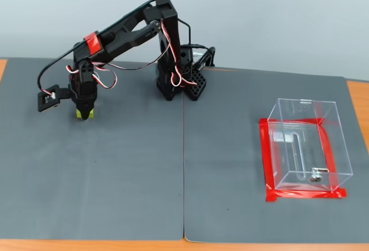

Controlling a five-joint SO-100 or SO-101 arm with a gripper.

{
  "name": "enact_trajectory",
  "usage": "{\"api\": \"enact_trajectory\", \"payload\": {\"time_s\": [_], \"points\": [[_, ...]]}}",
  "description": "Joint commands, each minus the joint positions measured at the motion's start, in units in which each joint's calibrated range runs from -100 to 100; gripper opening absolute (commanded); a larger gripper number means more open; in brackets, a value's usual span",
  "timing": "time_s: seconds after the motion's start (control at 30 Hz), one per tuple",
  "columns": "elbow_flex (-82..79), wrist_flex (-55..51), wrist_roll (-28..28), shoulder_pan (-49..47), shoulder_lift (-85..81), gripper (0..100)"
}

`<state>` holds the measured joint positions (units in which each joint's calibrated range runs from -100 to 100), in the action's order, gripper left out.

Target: Pick the green lego block and place it into the transparent box

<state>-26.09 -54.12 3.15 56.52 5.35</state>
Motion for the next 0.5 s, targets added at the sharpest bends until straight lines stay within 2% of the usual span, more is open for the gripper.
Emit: {"api": "enact_trajectory", "payload": {"time_s": [0.0,0.47], "points": [[1.89,0.56,0.05,0.21,-0.48,33],[-0.55,0.56,0.11,2.37,-0.48,33]]}}
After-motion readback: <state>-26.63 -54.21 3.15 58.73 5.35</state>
